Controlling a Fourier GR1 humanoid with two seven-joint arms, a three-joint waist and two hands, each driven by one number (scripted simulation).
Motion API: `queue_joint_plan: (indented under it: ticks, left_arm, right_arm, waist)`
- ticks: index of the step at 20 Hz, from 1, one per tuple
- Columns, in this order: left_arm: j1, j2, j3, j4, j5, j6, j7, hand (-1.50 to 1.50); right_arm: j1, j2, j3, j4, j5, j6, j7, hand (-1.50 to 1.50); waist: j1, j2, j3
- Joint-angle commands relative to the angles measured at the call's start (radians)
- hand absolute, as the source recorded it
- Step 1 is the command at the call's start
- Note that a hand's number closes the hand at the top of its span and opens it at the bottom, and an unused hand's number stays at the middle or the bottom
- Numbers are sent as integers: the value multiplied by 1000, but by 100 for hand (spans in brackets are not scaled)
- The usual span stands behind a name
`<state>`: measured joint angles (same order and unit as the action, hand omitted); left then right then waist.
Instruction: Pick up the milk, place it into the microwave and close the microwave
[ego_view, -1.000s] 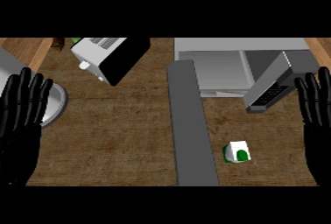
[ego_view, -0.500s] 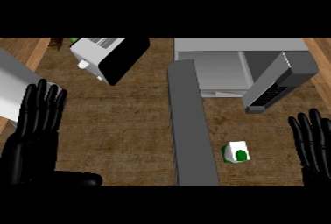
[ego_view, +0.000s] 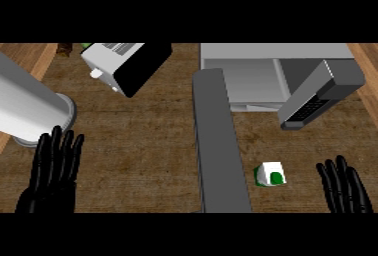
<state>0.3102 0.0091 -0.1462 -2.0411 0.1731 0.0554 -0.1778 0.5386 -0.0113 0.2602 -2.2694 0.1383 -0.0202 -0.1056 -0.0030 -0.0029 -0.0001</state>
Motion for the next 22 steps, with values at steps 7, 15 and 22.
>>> queue_joint_plan:
  ticks: [7,15,22]
  left_arm:
    - [94,-9,-70,14,-37,-6,-99,-150]
    - [280,7,-116,-9,-11,-78,-227,-150]
    - [301,8,-128,-18,-34,-62,-247,-150]
  right_arm:
    - [-30,11,-7,277,-33,-56,-175,-150]
    - [-77,11,-55,504,-63,-110,-347,-150]
    - [-230,11,-180,783,-144,-191,-451,-150]
  waist:
    - [3,3,0]
    - [7,1,0]
    - [10,3,1]
